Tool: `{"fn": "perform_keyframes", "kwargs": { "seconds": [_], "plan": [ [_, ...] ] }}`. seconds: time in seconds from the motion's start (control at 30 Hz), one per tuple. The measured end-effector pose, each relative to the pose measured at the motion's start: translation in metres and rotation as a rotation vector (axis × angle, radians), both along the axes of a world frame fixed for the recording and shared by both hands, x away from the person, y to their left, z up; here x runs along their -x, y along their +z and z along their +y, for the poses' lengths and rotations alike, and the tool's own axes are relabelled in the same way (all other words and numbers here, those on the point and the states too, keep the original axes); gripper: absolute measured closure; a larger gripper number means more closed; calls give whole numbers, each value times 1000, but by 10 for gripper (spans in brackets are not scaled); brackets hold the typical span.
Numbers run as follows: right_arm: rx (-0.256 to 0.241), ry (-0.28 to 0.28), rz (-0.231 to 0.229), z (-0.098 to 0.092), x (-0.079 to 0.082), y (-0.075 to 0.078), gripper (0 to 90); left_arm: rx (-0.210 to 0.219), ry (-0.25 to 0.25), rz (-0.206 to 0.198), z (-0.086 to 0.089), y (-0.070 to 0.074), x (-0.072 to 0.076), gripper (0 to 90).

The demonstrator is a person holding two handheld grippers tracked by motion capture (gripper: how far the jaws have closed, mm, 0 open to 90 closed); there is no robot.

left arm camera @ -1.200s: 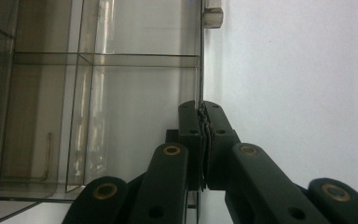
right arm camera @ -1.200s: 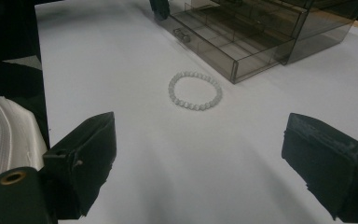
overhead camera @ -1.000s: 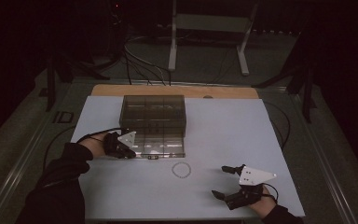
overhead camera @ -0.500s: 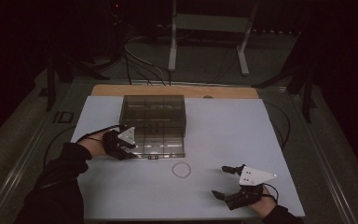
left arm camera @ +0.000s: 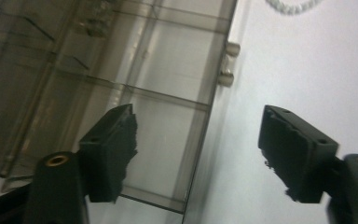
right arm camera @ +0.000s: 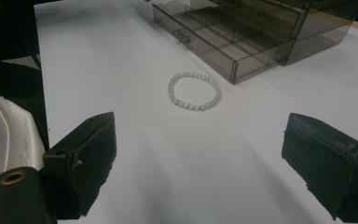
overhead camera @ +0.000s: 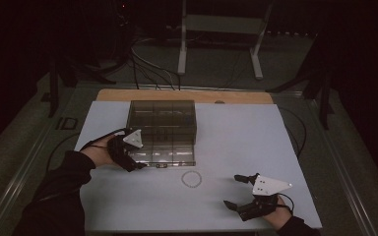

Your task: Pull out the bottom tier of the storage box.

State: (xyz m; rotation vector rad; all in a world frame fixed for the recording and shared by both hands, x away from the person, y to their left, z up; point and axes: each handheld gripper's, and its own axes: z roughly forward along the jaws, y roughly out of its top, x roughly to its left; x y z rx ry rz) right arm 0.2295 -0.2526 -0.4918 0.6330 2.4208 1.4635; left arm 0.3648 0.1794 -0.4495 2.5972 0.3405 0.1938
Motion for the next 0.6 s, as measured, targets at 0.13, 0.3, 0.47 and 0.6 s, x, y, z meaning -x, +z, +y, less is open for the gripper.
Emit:
{"fn": "perform_keyframes", "kwargs": {
  "seconds": [0.13,0.3,0.47,0.6],
  "plan": [
    [-1,-1,0,0,0,0,99,42,14,13,0,7,1,130],
    [-1,-2,-1,-1,0,0,99,69,42,13,-2,13,3,94],
    [-1,-2,0,-1,0,0,99,69,71,9,-3,13,7,12],
    [-1,-2,1,-1,0,0,99,86,102,-9,0,16,13,0]
  ]
}}
